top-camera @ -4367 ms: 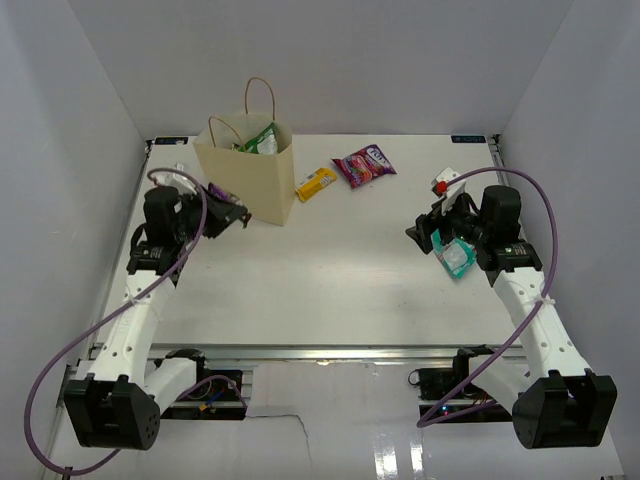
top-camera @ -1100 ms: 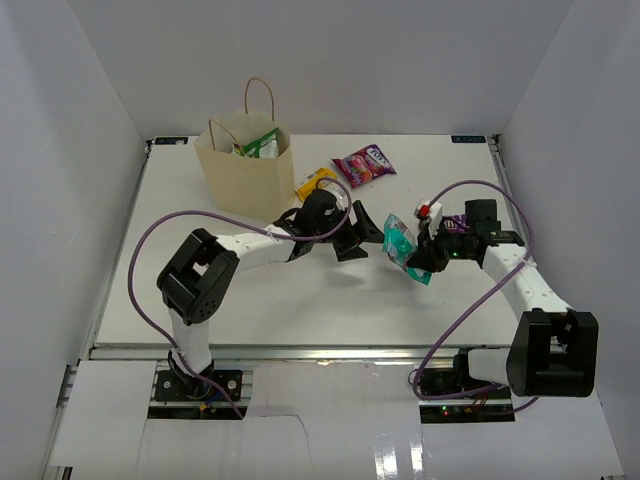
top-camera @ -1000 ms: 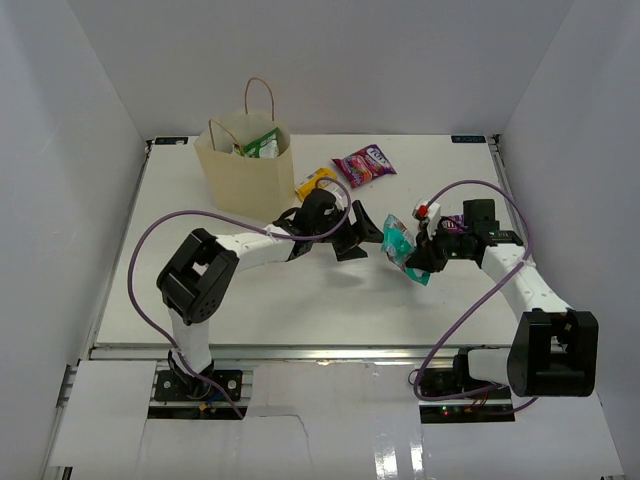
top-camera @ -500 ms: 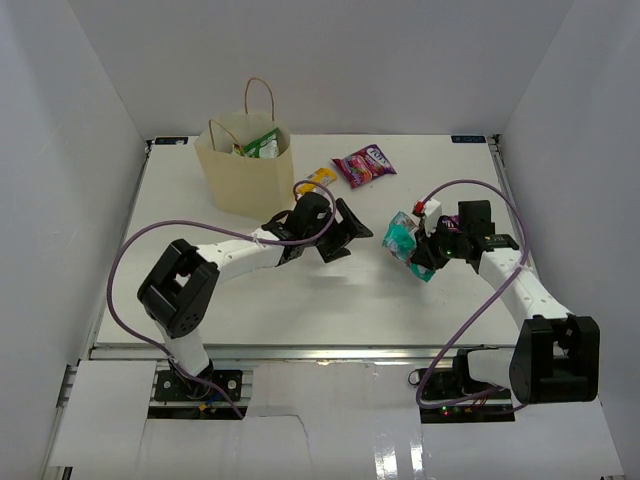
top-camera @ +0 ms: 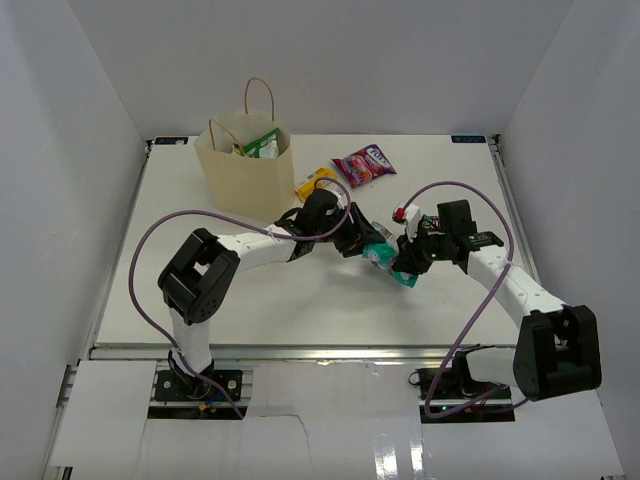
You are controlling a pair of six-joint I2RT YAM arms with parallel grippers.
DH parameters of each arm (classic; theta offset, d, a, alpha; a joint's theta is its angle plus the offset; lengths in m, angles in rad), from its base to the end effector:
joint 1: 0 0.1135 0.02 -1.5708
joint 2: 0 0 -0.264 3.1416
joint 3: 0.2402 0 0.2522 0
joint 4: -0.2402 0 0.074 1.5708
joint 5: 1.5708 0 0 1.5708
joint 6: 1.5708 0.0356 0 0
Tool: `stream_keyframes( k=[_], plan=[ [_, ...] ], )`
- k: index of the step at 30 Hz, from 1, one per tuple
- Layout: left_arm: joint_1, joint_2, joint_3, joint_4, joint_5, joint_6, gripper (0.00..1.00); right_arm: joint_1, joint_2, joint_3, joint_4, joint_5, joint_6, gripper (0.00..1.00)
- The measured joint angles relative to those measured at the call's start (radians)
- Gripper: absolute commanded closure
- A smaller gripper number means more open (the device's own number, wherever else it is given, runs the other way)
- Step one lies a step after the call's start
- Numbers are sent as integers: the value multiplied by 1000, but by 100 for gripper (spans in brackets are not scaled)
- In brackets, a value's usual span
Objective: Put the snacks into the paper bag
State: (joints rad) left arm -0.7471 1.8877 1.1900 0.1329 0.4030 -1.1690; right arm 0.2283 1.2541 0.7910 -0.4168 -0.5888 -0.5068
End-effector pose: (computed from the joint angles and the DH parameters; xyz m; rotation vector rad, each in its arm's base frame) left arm 0.2977 -0.2948 0.1958 -0.2484 2.5001 -1.4171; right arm 0.2388 0.0758 0.2288 -1.0711 2.0764 0.5814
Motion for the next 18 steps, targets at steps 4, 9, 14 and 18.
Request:
stream_keyframes(
  k=[4,9,14,18],
  plan=[
    [2,5,19,11,26,4,68,4,25,14,-3,-6,-6,91],
    [6,5,31,11,45,27,96,5,27,31,-3,-10,-23,56],
    [13,5,36,-21,55,80,100,9,27,55,-9,-32,-64,28],
    [55,-5,83,-174,23,209,100,2,27,139,-64,-53,-108,26]
  ],
)
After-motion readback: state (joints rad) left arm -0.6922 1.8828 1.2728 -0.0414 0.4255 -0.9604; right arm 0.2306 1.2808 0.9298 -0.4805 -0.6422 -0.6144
